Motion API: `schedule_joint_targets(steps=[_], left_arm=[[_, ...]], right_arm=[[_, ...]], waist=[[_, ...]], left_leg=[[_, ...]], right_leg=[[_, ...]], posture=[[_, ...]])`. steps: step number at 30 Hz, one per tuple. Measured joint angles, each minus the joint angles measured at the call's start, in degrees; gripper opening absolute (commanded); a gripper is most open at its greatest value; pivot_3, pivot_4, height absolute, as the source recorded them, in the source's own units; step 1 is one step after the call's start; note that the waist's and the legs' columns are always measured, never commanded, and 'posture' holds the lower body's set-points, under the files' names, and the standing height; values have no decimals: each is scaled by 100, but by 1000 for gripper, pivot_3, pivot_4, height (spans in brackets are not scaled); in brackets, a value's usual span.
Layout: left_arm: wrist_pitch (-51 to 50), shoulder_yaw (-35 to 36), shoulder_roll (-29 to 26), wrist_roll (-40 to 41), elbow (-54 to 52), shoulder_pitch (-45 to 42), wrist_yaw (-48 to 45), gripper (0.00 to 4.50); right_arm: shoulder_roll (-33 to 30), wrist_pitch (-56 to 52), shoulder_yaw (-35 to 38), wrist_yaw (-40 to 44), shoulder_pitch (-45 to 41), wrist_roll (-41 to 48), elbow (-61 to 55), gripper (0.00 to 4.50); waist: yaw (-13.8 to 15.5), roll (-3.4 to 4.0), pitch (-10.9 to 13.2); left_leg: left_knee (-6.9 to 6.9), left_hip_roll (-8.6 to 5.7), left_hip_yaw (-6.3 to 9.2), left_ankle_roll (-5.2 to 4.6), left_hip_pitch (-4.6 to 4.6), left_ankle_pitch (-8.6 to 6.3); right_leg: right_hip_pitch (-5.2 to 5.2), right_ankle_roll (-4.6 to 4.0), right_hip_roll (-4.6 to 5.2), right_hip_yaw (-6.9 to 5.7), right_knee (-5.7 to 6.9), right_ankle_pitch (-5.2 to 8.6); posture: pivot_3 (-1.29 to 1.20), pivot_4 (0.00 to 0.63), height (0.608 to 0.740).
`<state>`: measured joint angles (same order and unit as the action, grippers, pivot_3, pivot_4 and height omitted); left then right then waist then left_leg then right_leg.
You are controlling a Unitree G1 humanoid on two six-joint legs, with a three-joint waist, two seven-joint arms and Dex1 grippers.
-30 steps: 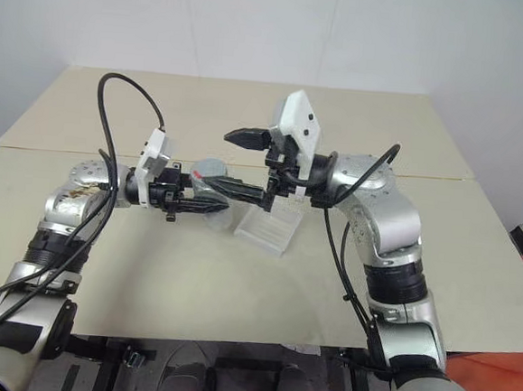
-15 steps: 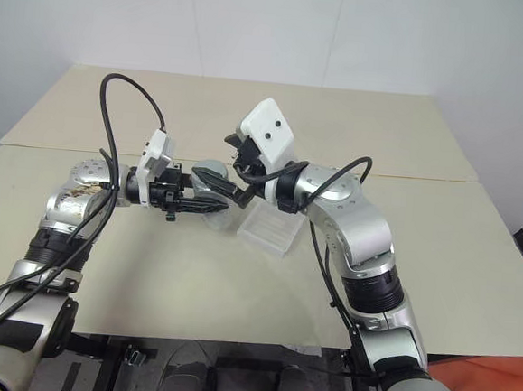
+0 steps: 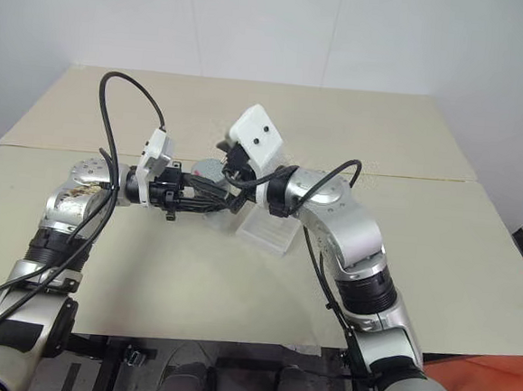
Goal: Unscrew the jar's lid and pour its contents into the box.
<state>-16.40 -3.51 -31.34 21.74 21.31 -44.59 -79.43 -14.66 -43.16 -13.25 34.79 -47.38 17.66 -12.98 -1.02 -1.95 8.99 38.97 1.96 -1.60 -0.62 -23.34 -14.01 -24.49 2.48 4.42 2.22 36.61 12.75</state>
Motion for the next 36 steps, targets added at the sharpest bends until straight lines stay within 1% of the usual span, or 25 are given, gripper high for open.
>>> schedule_joint_targets(steps=[11, 19, 24, 32, 36], left_arm=[[-5, -2, -9, -14, -19, 1, 48, 1928], [-55, 48, -92, 3, -103, 39, 60, 1928], [-69, 102, -203, 72, -247, 252, -52, 1928], [-92, 102, -209, 77, -301, 285, -72, 1928], [-58, 100, -154, 57, -173, 152, -33, 1928]], right_arm=[[-78, 30, 13, 67, -32, 107, 132, 4433], [-594, 29, 367, 565, 151, 719, 113, 4433], [-1036, 29, 950, 518, 312, 743, 253, 4433], [-1198, 30, 986, 736, 424, 792, 251, 4433], [-1172, 26, 948, 888, 456, 946, -137, 4433]], waist=[[-1, 0, 0], [4, 0, 0], [10, 0, 0], [5, -1, 1], [10, -1, 1]], left_leg=[[0, 0, 0, 0, -1, 0], [0, 0, 1, 0, 0, 0], [-1, 0, 0, -1, -2, 0], [-1, 0, 0, -1, -2, -1], [-1, 1, 1, -1, -2, -1]], right_leg=[[0, 0, 0, 0, -2, 0], [2, 0, 0, 0, -3, 0], [2, 0, 1, 0, -6, 0], [2, 0, 0, 0, -6, 0], [1, 0, 0, 0, -6, 0]], posture=[[0, 150, 740], [0, 150, 740], [0, 150, 740], [0, 150, 740], [0, 150, 740]])
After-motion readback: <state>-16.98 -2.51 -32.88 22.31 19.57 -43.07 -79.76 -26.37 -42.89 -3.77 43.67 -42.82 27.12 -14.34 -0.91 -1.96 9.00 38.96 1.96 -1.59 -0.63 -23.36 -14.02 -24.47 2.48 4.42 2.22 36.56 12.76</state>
